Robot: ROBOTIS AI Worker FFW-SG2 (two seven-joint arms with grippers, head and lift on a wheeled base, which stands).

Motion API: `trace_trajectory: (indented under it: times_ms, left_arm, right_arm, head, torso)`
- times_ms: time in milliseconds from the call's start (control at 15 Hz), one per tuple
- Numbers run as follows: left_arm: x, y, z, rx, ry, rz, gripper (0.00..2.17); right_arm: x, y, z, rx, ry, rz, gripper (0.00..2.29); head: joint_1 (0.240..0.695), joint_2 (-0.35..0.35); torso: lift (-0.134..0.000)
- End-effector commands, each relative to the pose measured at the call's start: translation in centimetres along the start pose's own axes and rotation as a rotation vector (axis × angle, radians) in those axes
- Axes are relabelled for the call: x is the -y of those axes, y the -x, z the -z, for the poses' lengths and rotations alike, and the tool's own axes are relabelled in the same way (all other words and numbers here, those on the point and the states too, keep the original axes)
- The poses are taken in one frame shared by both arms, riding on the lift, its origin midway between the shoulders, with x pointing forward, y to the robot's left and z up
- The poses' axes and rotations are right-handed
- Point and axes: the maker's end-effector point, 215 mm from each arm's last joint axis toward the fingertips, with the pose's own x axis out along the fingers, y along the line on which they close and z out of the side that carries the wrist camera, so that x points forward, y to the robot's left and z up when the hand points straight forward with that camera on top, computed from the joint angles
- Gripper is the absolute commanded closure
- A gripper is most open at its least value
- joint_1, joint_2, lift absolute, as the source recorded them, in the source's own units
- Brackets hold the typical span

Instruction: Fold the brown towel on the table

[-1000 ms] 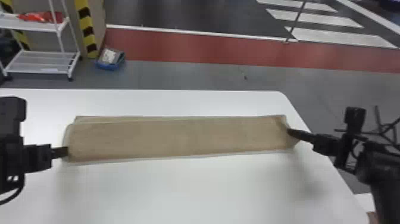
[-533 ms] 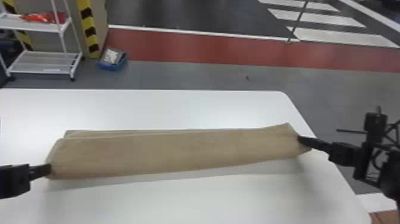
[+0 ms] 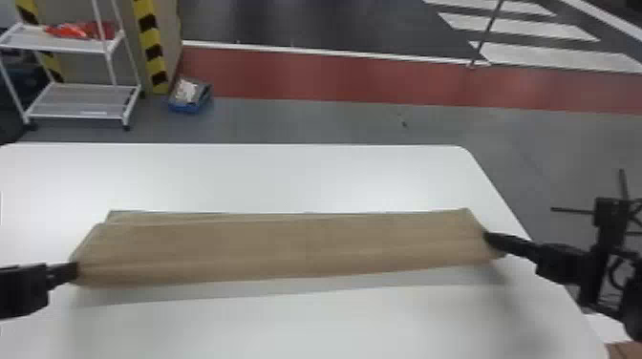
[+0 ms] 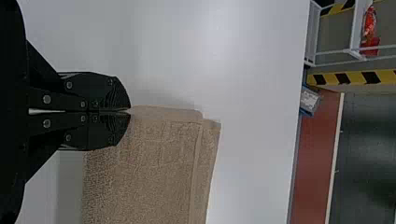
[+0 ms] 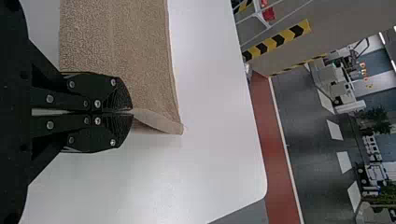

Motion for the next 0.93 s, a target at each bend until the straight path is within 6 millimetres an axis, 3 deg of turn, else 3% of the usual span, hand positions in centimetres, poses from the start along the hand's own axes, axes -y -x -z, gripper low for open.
trace_trajectory:
  times_ms: [0,67,133,400,667,733,867]
  left_arm:
    - [-0.1,0.3,-1.5,0.065,-0.01,0.0,0.77]
    - [0.0,0.3,-1.7,0.07,-0.009,0.007,0.38]
    - [-0.1,0.4,-1.9,0.077,-0.008,0.007,0.32]
    - [-0.1,-0.8,-4.0,0.114,-0.001,0.01,0.32]
    - [2.5,-5.5,-9.8,0.251,-0.083,0.051,0.35]
    - [3.0,-7.0,-10.1,0.24,-0.113,0.041,0.49]
    - [2.3,-8.2,-9.6,0.21,-0.123,0.018,0.54]
  right_arm:
    - [0.0,-0.3,-0.6,0.024,0.03,0.008,0.05]
    - [0.3,-0.3,-0.5,0.023,0.032,0.017,0.01]
    - [0.5,-0.3,-0.6,0.026,0.033,0.019,0.02]
    - [0.8,-0.2,-0.8,0.034,0.03,0.028,0.04]
    - [0.8,-0.3,-0.8,0.036,0.028,0.032,0.06]
    - [0.7,-0.4,-0.7,0.035,0.023,0.031,0.06]
    - [0.5,-0.5,-0.7,0.04,0.022,0.027,0.06]
  head:
    - [0.695,-0.162]
    - [0.695,-0.158]
    - [0.695,-0.158]
    - [0.695,-0.156]
    - [0.695,-0.159]
    - [0.695,-0.161]
    - [0.695,-0.162]
  torso:
    - [-0.118]
    - [-0.118]
    - [-0.118]
    - [-0.118]
    - [-0.118]
    - [-0.118]
    - [-0.118]
